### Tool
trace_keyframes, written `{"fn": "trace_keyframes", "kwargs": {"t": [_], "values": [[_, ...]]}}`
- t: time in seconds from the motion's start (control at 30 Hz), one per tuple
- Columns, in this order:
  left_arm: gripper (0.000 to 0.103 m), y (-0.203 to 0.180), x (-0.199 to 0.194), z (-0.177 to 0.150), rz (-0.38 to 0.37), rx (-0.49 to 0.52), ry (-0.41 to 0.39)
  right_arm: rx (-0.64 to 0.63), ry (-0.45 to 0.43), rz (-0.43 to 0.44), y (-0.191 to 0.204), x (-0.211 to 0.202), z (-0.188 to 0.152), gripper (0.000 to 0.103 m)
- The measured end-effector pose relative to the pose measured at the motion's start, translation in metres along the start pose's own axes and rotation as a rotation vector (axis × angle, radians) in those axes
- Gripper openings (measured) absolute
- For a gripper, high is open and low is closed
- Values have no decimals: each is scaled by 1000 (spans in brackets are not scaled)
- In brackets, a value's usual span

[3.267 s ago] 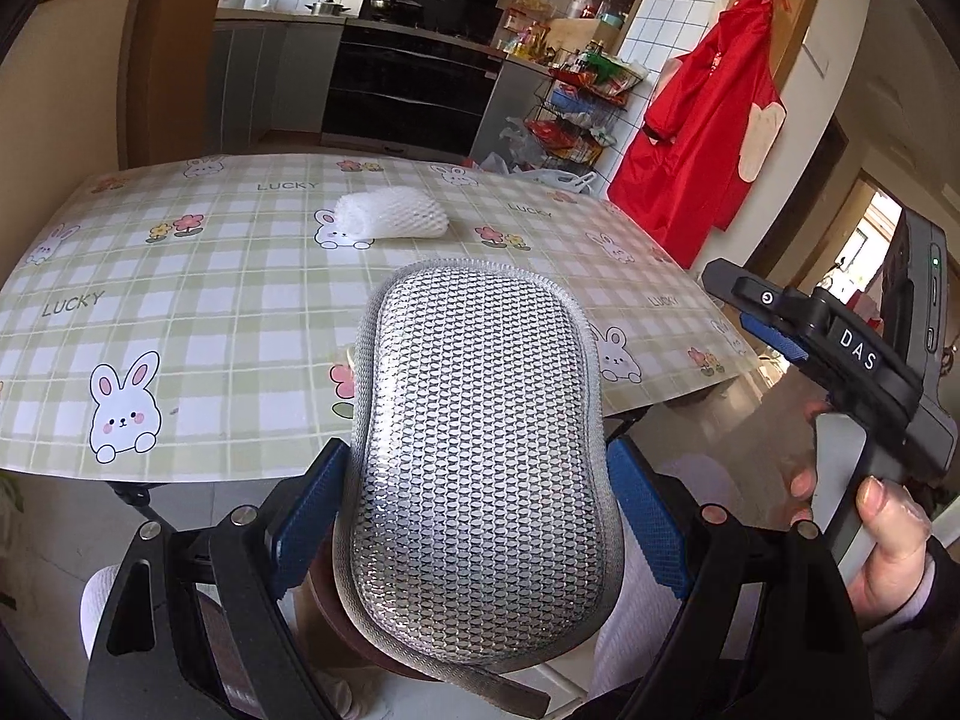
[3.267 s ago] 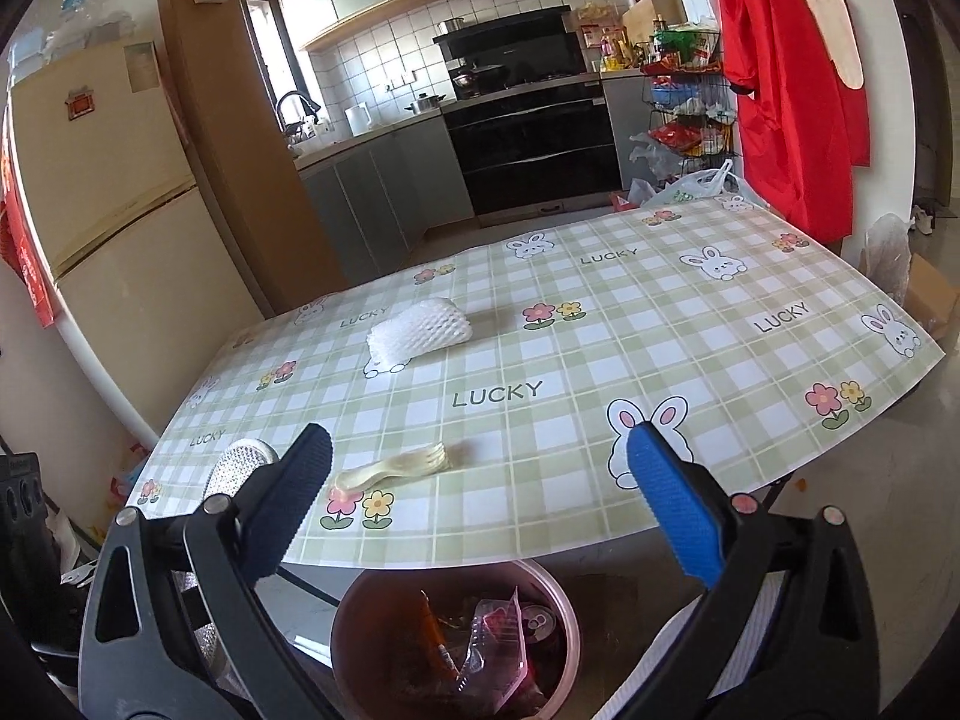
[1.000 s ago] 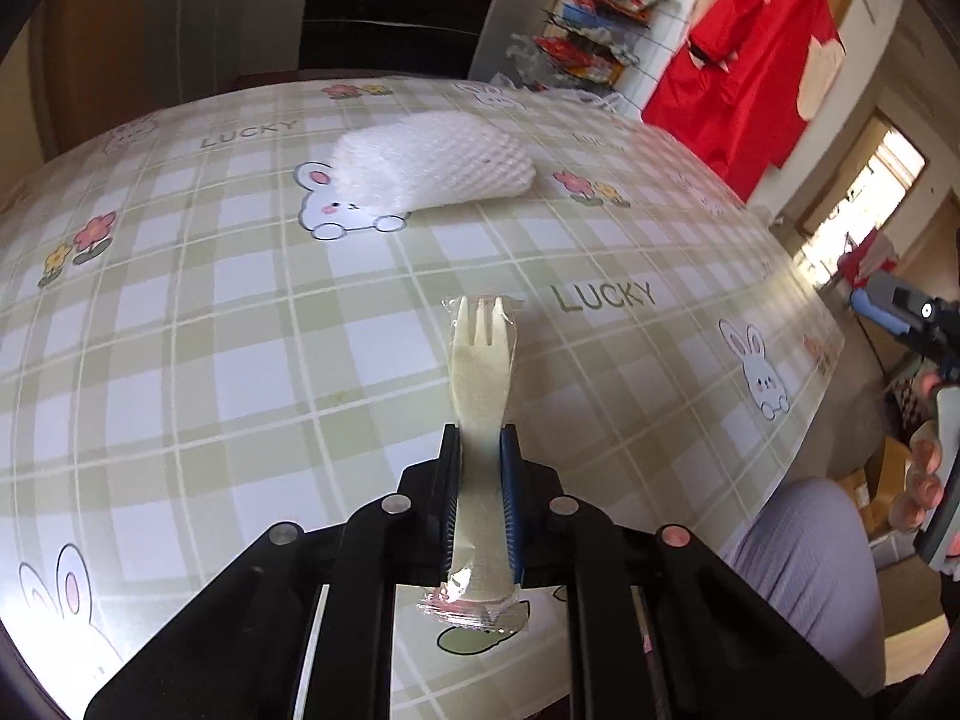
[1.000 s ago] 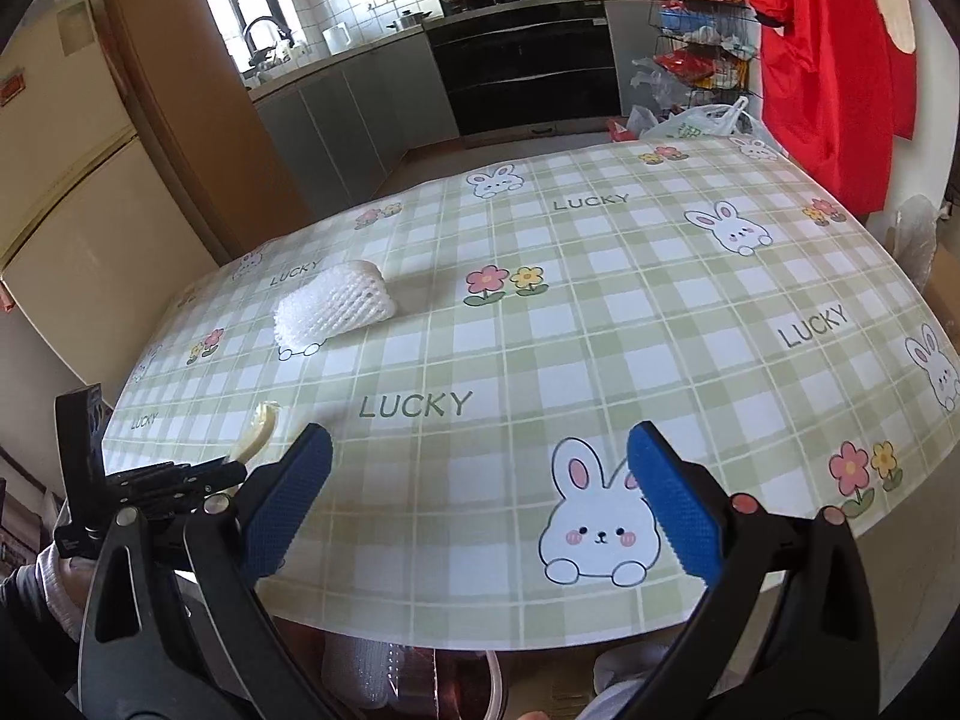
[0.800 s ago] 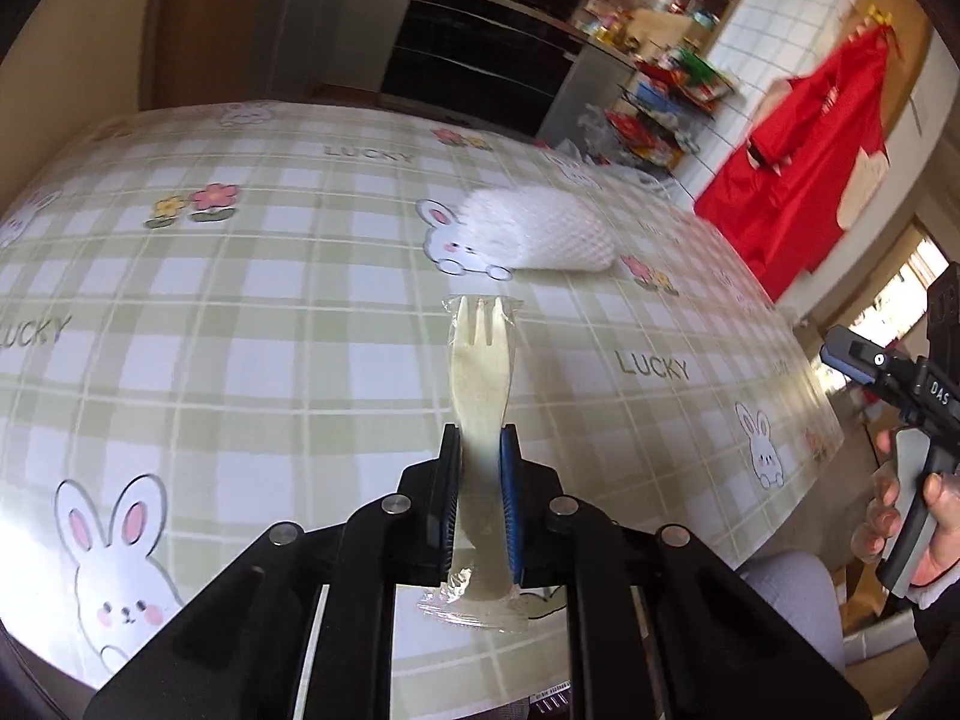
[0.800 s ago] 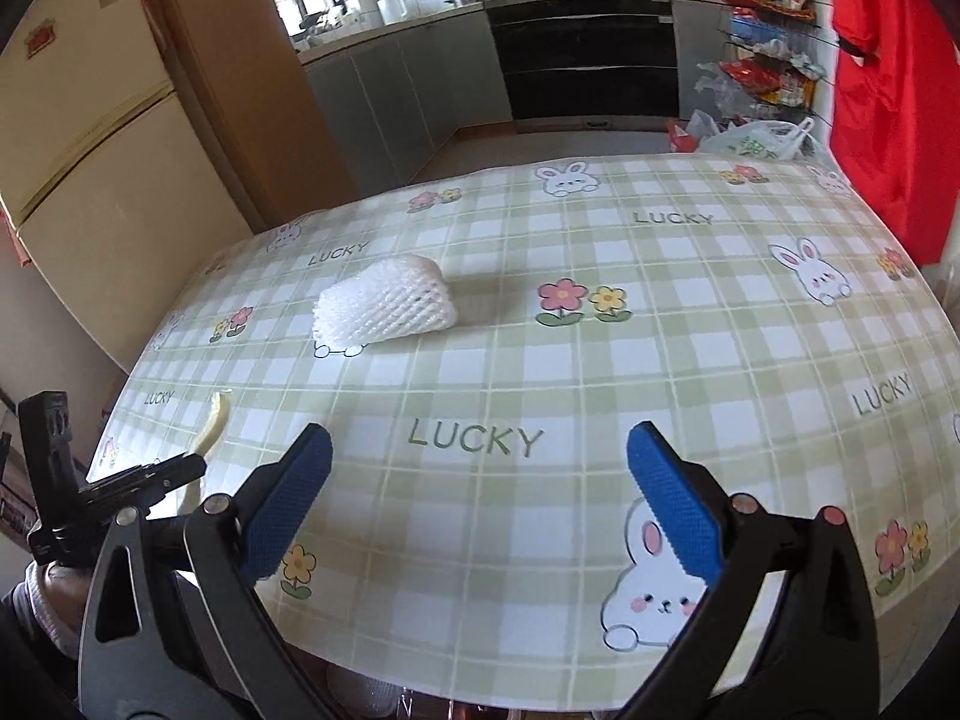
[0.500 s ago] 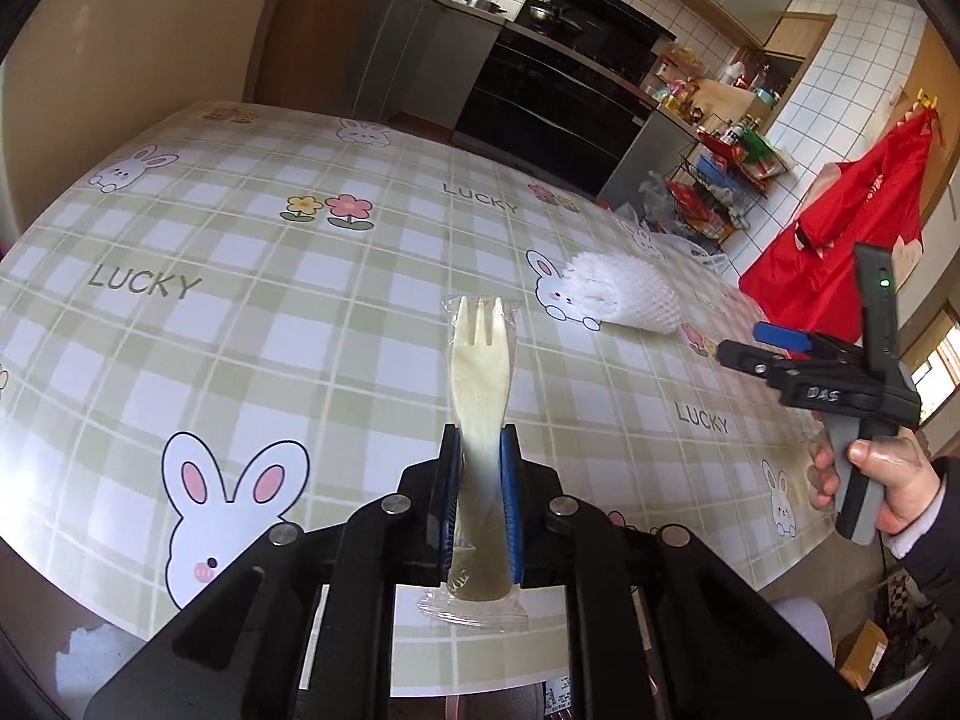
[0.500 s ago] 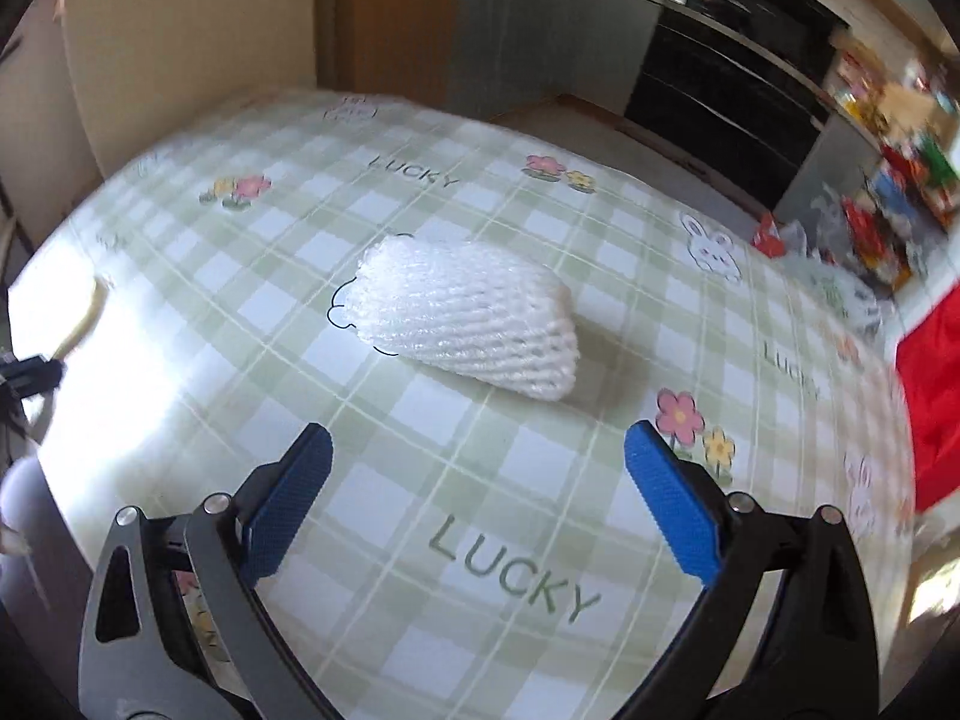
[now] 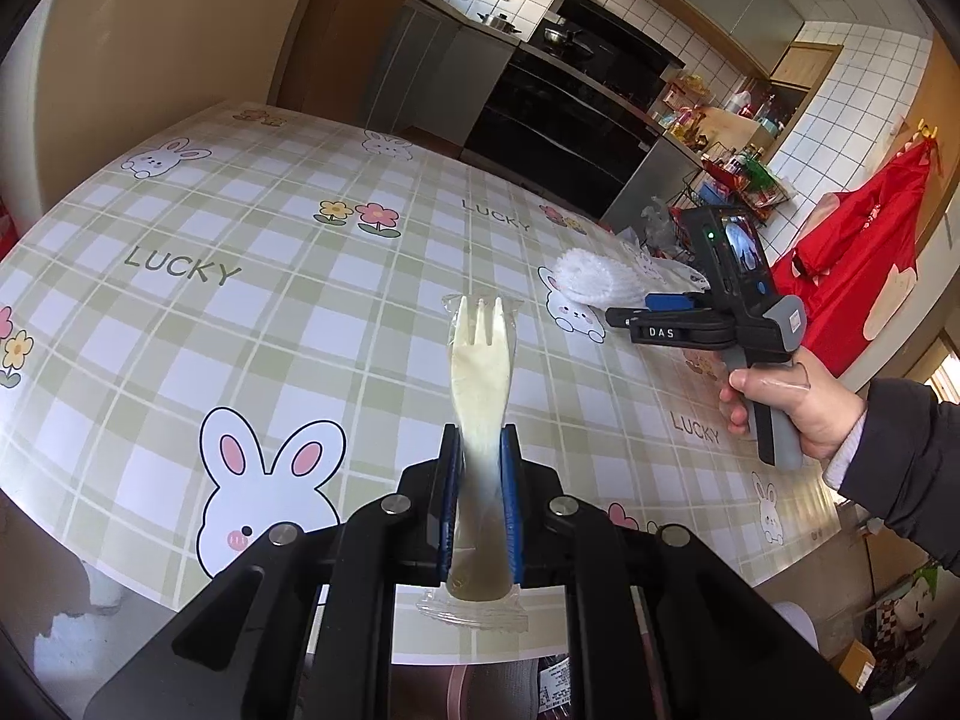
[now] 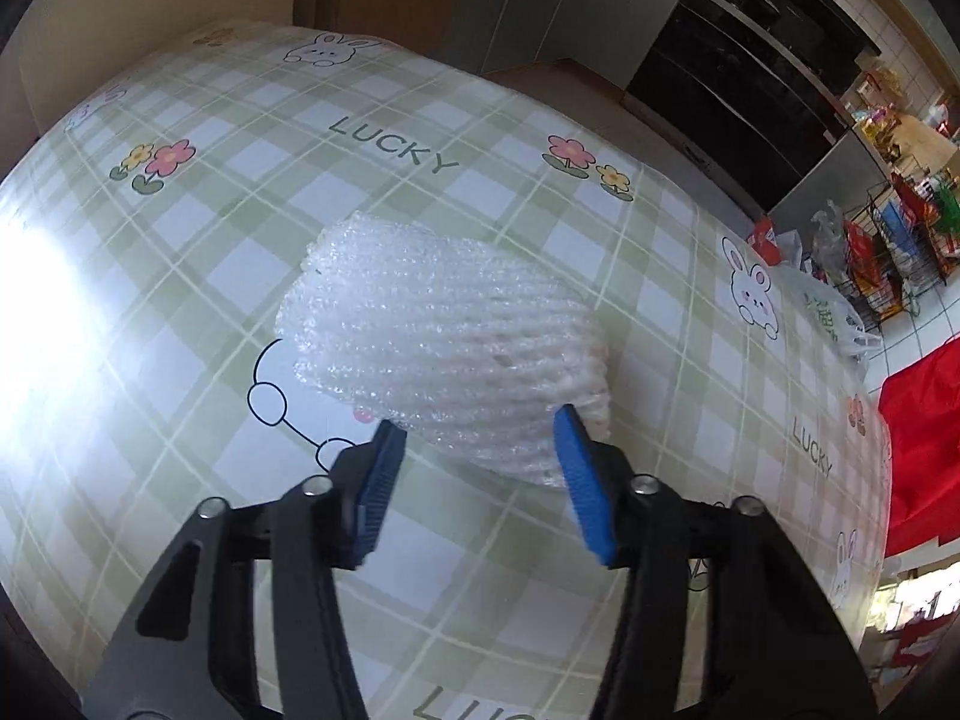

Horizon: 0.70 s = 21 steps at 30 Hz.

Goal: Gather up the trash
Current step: 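Grasp the white foam fruit net with the right tool while the left holds the fork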

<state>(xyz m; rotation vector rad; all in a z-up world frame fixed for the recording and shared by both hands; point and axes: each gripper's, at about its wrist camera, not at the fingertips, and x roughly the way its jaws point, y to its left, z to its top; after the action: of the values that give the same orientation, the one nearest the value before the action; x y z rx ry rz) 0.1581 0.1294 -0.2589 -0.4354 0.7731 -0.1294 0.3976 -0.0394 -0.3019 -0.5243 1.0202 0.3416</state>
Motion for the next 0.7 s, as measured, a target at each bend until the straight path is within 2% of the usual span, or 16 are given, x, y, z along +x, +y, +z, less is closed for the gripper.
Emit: {"fn": "trace_keyframes", "kwargs": {"t": [0.03, 0.1, 0.2, 0.33, 0.7], "values": [[13, 0, 0, -1, -2, -3, 0, 16, -12, 12, -1, -4, 0, 37], [13, 1, 1, -1, -6, -6, 0, 53, -31, 33, -7, -13, -2, 28], [13, 1, 0, -3, -13, -7, 0, 117, -67, 73, -14, -29, -9, 22], [13, -4, -4, -2, -24, 0, -9, 201, -123, 135, -23, -58, -25, 20], [13, -25, -32, 0, -41, 41, -35, 306, -267, 278, -25, -145, -91, 19]]}}
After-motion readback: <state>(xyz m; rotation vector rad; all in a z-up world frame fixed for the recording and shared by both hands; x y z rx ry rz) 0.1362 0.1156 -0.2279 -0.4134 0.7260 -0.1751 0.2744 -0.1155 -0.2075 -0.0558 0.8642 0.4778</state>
